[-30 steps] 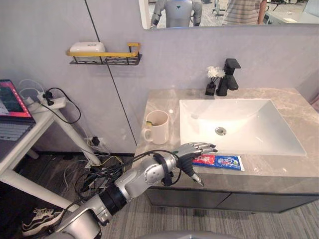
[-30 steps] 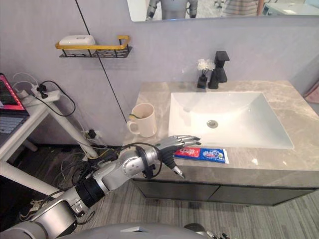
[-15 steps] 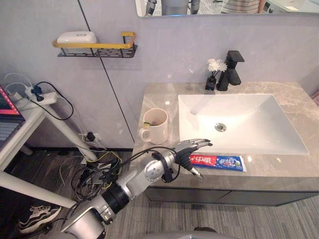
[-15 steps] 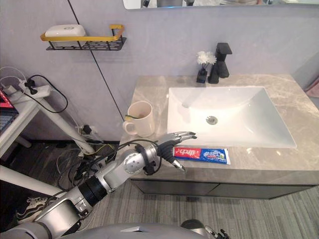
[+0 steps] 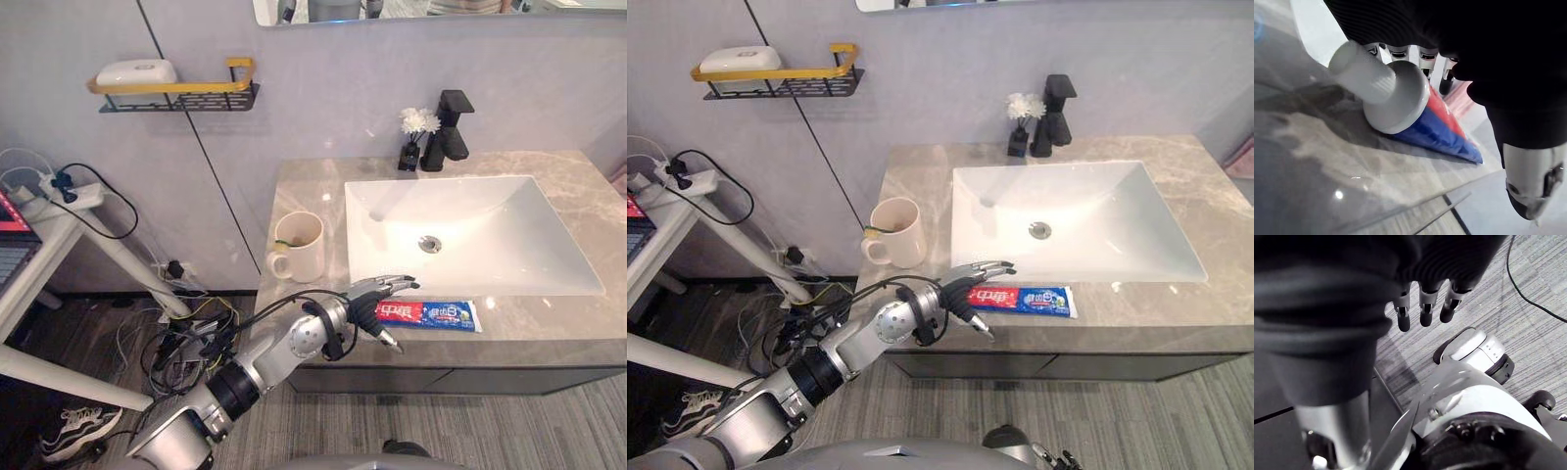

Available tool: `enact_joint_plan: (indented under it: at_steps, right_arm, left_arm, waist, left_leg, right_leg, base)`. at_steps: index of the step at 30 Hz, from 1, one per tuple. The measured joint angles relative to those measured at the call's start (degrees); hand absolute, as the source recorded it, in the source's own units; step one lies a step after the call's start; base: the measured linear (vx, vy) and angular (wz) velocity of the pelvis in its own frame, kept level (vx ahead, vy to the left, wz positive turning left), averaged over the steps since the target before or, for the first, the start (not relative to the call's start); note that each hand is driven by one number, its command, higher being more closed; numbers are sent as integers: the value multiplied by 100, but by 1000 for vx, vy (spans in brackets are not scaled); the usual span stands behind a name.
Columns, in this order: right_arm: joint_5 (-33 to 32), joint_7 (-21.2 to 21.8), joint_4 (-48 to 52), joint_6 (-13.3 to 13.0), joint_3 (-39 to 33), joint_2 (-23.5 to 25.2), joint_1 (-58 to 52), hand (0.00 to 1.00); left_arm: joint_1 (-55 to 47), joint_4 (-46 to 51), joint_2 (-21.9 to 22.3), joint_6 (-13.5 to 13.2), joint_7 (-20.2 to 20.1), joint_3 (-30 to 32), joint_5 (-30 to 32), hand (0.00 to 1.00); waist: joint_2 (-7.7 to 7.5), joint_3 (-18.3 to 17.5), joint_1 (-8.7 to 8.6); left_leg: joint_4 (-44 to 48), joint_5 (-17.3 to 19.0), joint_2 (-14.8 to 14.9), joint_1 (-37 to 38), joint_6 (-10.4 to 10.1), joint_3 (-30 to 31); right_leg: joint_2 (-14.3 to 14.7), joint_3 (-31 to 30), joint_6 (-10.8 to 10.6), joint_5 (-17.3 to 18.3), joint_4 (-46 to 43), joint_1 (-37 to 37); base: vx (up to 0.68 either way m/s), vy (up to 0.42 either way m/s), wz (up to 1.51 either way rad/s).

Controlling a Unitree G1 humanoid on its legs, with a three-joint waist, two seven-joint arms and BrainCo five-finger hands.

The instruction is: Organize washtable

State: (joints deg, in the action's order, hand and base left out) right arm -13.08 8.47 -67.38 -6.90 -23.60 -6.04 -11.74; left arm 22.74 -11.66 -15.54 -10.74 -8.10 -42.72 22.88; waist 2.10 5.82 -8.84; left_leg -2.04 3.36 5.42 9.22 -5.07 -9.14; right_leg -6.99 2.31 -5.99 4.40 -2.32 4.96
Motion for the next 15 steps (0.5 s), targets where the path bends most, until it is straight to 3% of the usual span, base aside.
enact_joint_plan:
  at_steps: [3, 4, 15]
  right_arm:
    - [-158, -4, -1, 0, 0, 3, 0, 0]
    - [-158, -4, 0, 0, 0, 3, 0, 0]
    - [-160, -99, 0, 0, -52, 4, -5, 0]
  left_arm:
    - [0, -159, 92, -1, 7, -2, -5, 0]
    - [0, -208, 120, 4, 9, -2, -5, 100]
    - [203, -546, 385, 120, 347, 181, 29, 100]
  waist:
    - [12, 6, -9]
    - [18, 9, -11]
    - [98, 53, -22]
  left_leg:
    - [-1, 0, 0, -4, 0, -27]
    - [-1, 0, 0, -9, 0, -32]
    - [8, 0, 10, -15, 0, -96]
  right_leg:
    - [1, -23, -4, -36, 45, 1]
    - [2, -26, -5, -55, 74, 7]
    - [18, -93, -7, -99, 120, -6]
  base:
    - [-3, 4, -4]
    - [-11, 9, -6]
    - [-3, 3, -2]
